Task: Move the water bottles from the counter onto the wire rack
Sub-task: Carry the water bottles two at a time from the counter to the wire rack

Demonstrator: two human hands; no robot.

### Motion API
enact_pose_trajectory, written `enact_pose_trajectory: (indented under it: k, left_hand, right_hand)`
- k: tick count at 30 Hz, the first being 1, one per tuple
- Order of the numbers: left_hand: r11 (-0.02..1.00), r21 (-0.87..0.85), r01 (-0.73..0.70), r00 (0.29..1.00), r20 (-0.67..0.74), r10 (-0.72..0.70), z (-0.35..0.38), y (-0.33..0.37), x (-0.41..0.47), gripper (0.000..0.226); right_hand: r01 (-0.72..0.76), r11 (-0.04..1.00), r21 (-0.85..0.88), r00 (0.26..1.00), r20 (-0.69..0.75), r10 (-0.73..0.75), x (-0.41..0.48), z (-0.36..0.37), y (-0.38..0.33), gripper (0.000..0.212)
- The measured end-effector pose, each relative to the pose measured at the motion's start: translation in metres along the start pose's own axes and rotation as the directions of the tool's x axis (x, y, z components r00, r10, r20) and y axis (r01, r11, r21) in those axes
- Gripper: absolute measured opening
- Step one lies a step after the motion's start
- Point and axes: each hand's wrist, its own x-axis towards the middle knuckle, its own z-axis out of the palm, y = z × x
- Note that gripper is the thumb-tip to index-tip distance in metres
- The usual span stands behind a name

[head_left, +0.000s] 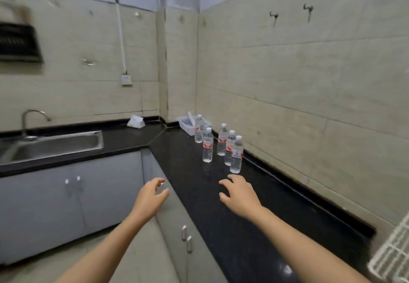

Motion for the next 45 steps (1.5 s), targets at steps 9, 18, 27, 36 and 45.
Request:
enact_pose_trajectory:
  k: [9,18,27,36,45]
  left_hand:
    - [0.981,-0.093,0.169,0.969,-0.169,-0.183,-0.125,-0.131,0.023,0.033]
    - [0.910,-0.219,0.353,0.901,-0.185,-0.394,-0.122,-0.221,0.041,0.024]
    - [0.904,-0.176,0.391,0.896,-0.154,-0.417,-0.100,-0.242,0.171,0.029]
    - [0.883,-0.222,0.414,0.884,-0.133,-0.448,-0.064,-0.242,0.280,0.025]
    - [0.777,-0.381,0.501,0.832,-0.033,-0.553,-0.021,-0.279,0.361,0.011]
  right_hand:
    - [0.101,0.988,0.114,0.981,0.152,-0.118,0.063,0.101,-0.119,0.045]
    - [0.084,0.962,0.261,0.966,0.215,-0.143,0.129,0.160,-0.146,0.042]
    - [-0.044,0.866,0.498,0.984,0.169,-0.047,0.266,0.200,-0.124,0.036]
    - [-0.083,0.877,0.473,0.975,0.220,-0.026,0.371,0.233,-0.104,0.036]
    - [-0.198,0.835,0.514,0.960,0.273,0.060,0.446,0.277,-0.110,0.037]
